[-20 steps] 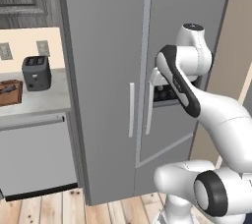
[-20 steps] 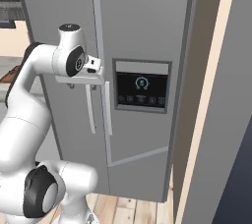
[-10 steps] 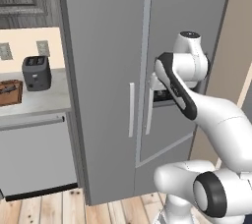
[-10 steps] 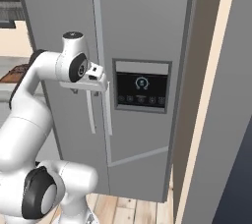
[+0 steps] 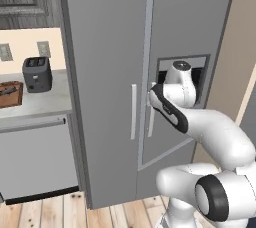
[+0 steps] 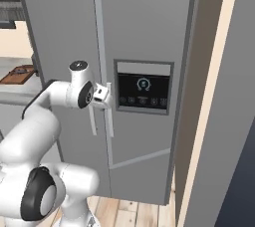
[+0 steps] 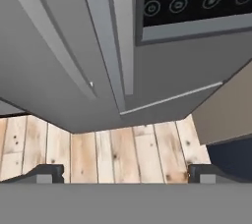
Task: Retrieve a lemon from the fridge and place it on the cutting board with the fish.
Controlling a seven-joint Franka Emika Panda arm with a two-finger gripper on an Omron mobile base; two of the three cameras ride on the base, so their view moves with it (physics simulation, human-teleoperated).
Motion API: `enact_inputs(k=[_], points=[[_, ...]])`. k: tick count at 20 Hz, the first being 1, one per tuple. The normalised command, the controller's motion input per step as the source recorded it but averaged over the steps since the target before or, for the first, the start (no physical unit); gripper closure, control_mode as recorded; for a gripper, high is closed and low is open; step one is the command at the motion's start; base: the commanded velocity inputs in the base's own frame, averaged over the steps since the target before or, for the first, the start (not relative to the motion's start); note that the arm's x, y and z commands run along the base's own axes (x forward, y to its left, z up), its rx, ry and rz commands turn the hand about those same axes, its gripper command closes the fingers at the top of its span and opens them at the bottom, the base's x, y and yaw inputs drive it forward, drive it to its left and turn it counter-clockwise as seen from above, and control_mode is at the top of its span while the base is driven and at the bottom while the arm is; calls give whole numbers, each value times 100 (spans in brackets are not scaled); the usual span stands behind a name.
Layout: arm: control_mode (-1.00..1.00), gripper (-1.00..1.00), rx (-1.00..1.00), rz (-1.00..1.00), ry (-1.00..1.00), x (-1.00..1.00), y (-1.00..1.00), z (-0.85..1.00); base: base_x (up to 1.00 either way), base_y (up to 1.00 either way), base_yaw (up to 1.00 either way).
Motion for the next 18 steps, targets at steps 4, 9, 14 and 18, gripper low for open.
enact_inputs(k=[4, 9, 14, 18], points=[[-100, -100, 0, 19, -25, 50, -19, -39, 0, 0, 0], [-100, -100, -9, 11, -19, 23, -9, -10, 0, 0, 0], [-100, -100, -9, -1, 4, 14, 7, 4, 0, 0, 0], [-100, -100, 0, -2, 0, 29, 0, 0, 0, 0, 0]])
